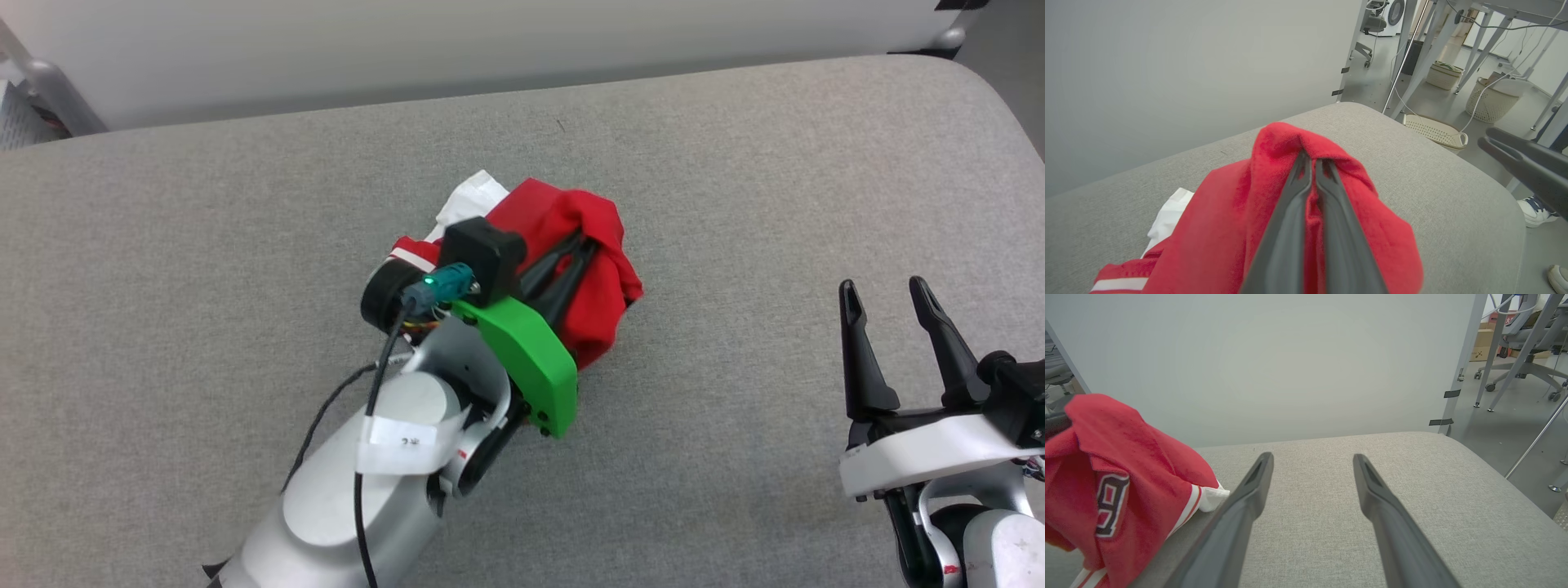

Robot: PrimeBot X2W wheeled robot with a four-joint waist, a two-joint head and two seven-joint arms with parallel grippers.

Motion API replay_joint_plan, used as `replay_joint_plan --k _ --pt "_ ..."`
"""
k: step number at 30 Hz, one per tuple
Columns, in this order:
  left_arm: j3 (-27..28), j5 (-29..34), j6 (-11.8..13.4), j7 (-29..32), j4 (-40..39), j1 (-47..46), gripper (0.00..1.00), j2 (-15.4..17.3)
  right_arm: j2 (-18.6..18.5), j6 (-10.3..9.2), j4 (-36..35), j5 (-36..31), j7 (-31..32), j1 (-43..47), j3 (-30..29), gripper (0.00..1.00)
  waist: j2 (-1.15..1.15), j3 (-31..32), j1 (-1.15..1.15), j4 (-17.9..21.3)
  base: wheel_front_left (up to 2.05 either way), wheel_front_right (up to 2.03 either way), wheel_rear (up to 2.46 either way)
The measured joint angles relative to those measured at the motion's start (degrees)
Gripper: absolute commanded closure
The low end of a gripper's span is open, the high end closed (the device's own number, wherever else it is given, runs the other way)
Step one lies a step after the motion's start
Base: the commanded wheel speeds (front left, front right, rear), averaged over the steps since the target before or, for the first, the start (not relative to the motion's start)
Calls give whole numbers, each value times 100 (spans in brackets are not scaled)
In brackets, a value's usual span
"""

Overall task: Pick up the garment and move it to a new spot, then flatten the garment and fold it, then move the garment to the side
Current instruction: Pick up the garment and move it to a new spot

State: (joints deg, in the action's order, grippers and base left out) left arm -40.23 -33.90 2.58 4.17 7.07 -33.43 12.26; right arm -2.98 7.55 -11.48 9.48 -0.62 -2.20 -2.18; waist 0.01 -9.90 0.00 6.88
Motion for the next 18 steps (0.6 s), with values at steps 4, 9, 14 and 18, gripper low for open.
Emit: replay_joint_plan --k 4,9,14,18 --pt "-456 76 -163 189 272 229 100 -19 1 0 15 29 -22 -49 -1 0 0 -204 0 59 0 0 0" --pt "-1157 276 -468 423 553 543 100 -101 -1 0 44 30 -25 -76 -18 0 0 -320 0 -33 0 0 0" --pt "-1326 270 -564 380 733 630 100 -275 12 0 73 21 -33 -204 36 0 0 -313 0 -192 0 0 0" --pt "-1300 253 -566 234 845 634 70 -366 13 0 99 -11 -32 -205 43 0 0 -242 0 -277 0 0 0"
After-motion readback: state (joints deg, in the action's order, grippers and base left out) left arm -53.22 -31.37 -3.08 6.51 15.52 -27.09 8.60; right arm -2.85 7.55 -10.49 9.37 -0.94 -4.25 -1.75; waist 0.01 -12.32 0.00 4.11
